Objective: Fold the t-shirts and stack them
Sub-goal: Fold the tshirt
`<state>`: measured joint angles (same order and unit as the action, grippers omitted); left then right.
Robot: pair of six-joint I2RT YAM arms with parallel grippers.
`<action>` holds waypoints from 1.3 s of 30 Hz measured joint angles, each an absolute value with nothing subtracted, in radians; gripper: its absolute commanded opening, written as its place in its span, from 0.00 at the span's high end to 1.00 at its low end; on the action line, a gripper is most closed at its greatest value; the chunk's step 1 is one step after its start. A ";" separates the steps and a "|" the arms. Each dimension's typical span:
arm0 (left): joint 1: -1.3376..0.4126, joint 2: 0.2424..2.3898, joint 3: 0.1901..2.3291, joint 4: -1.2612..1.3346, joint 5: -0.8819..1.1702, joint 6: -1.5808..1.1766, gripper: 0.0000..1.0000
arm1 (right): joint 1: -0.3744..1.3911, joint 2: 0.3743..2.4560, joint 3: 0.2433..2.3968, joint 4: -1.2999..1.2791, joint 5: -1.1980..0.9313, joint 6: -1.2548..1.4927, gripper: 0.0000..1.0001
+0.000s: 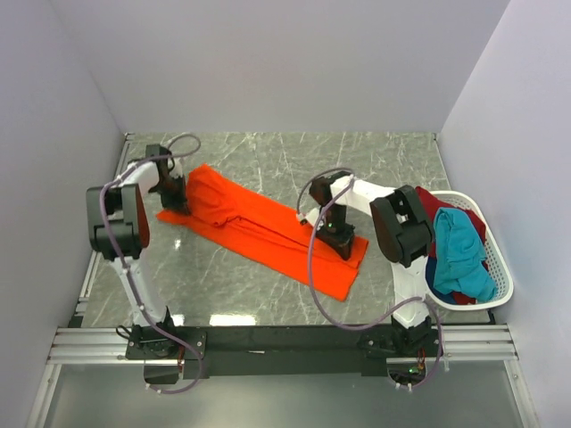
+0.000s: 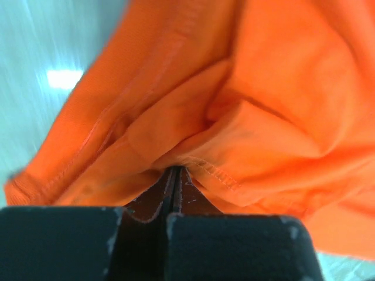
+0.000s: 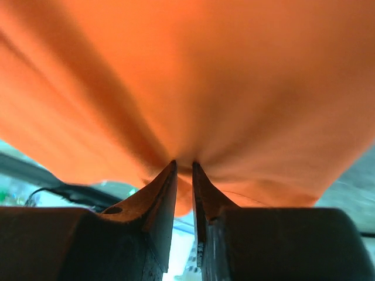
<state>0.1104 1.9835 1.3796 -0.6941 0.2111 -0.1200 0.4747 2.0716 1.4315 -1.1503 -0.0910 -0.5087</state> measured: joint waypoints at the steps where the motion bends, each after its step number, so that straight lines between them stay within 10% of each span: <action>1: 0.109 2.026 1.442 -0.707 0.211 -0.118 0.99 | 0.492 2.067 1.420 -1.154 -0.100 -0.506 0.76; 10: 0.087 2.446 2.163 -0.746 0.247 -0.088 0.78 | 0.743 2.045 1.443 -1.208 -0.447 -0.500 0.73; 24: 0.059 1.998 1.688 -0.527 0.315 -0.144 0.70 | 0.620 2.033 1.565 -1.114 -0.421 -0.435 0.76; 39: -0.024 2.101 1.687 -0.561 0.284 -0.148 0.68 | 0.885 2.120 1.491 -1.081 -0.506 -0.341 0.74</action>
